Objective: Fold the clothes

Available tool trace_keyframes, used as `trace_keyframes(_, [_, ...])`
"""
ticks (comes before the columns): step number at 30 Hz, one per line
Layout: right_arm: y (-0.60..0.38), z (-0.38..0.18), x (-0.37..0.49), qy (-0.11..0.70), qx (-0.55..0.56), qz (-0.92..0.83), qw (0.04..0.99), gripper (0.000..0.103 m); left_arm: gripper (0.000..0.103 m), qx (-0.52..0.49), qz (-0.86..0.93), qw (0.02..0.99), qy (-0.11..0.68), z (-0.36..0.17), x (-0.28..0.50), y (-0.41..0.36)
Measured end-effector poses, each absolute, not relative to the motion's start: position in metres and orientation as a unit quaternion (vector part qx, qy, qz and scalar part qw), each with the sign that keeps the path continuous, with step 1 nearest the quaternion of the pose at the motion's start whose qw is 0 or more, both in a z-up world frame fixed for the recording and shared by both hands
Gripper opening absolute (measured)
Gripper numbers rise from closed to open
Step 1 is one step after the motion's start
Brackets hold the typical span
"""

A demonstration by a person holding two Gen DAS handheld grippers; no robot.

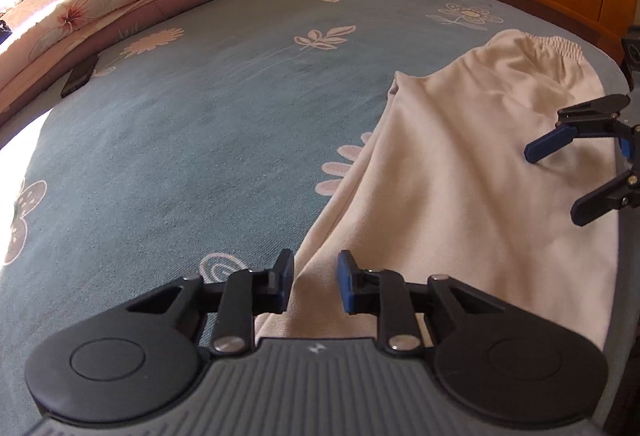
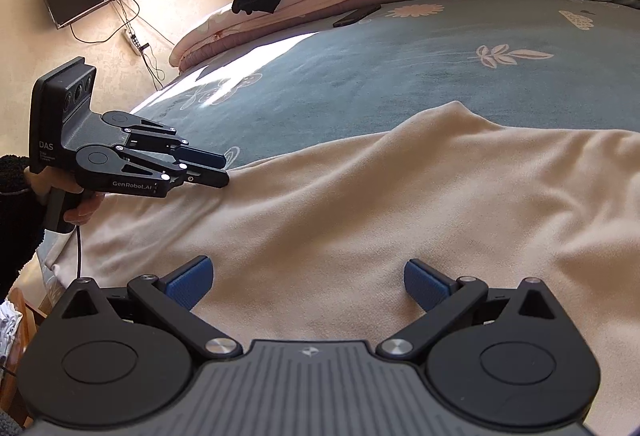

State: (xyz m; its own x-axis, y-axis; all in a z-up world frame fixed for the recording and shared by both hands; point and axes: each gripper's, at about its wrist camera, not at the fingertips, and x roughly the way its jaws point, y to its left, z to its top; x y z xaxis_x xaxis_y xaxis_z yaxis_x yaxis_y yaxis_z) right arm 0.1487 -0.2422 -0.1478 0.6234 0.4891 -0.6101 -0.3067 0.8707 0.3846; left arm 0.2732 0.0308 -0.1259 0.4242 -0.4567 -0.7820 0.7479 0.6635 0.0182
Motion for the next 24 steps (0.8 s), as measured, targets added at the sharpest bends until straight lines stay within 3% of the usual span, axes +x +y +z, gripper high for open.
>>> trace_keyframes(5, [-0.241, -0.146, 0.15, 0.373, 0.125, 0.223, 0.892, 0.103, 0.022, 0.225, -0.342, 0.815, 0.41, -0.135, 0.273, 0.023])
trace_keyframes(8, [-0.241, -0.148, 0.15, 0.373, 0.12, 0.222, 0.893, 0.103, 0.038, 0.253, -0.329, 0.817, 0.401, -0.137, 0.272, 0.019])
trace_keyframes(12, [-0.238, -0.146, 0.148, 0.37, 0.118, 0.217, 0.896, 0.103, 0.031, 0.252, -0.322, 0.817, 0.407, -0.135, 0.271, 0.017])
trace_keyframes(15, [-0.236, -0.144, 0.146, 0.367, 0.112, 0.212, 0.899, 0.103, 0.032, 0.264, -0.273, 0.84, 0.387, -0.133, 0.269, 0.016])
trace_keyframes(17, [-0.236, -0.142, 0.145, 0.364, 0.108, 0.208, 0.901, 0.103, 0.02, 0.26, -0.228, 0.857, 0.382, -0.13, 0.272, 0.018])
trace_keyframes(19, [-0.237, -0.14, 0.143, 0.362, 0.107, 0.207, 0.903, 0.103, 0.02, 0.249, -0.221, 0.859, 0.388, -0.13, 0.272, 0.015])
trace_keyframes(22, [-0.237, -0.14, 0.139, 0.359, 0.104, 0.215, 0.902, 0.103, 0.032, 0.193, -0.261, 0.852, 0.41, -0.134, 0.272, 0.004])
trace_keyframes(24, [-0.238, -0.145, 0.139, 0.367, 0.108, 0.21, 0.9, 0.103, 0.052, 0.155, -0.287, 0.845, 0.423, -0.137, 0.272, -0.004])
